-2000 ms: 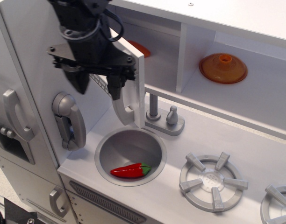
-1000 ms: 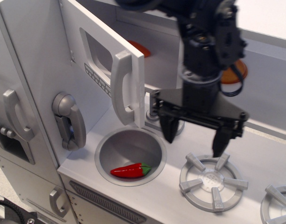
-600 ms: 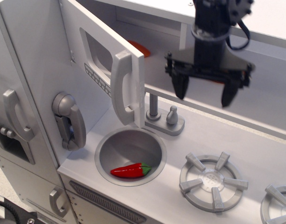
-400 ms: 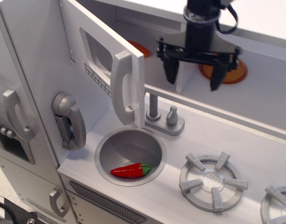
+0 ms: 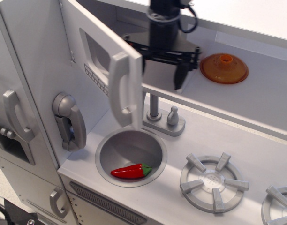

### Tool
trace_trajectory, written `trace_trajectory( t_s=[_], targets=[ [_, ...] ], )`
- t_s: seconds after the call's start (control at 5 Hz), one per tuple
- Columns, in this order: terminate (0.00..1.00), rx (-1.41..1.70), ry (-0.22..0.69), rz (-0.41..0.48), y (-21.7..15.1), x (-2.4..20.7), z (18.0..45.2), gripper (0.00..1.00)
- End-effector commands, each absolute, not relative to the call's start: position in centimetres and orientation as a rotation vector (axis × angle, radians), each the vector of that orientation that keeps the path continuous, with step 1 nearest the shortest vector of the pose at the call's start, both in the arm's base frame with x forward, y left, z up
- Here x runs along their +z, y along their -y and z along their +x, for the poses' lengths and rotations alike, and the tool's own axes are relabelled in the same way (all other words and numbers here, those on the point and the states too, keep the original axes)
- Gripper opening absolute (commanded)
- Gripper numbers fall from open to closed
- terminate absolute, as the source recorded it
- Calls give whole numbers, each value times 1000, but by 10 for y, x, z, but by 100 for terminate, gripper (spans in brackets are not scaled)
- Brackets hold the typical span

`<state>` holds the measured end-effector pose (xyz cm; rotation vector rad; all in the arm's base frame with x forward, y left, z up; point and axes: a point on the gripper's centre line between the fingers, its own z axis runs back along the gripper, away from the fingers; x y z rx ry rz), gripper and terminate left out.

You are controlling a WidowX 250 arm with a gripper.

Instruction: Open microwave

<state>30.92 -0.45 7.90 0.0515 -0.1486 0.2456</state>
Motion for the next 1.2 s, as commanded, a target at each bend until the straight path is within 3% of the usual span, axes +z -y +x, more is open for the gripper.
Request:
trace_trajectory(
  t_s=[0.0,0.4,0.6,0.8,1.0],
  targets=[
    [0,279,245,81,-54,103,262,100],
    [0,246,266,122,-86,86,229,100],
    [0,232,275,85,-80,94,223,100],
    [0,255,292,8,-74,124,227,100],
    [0,266,298,-19,-98,173,261,100]
  ],
)
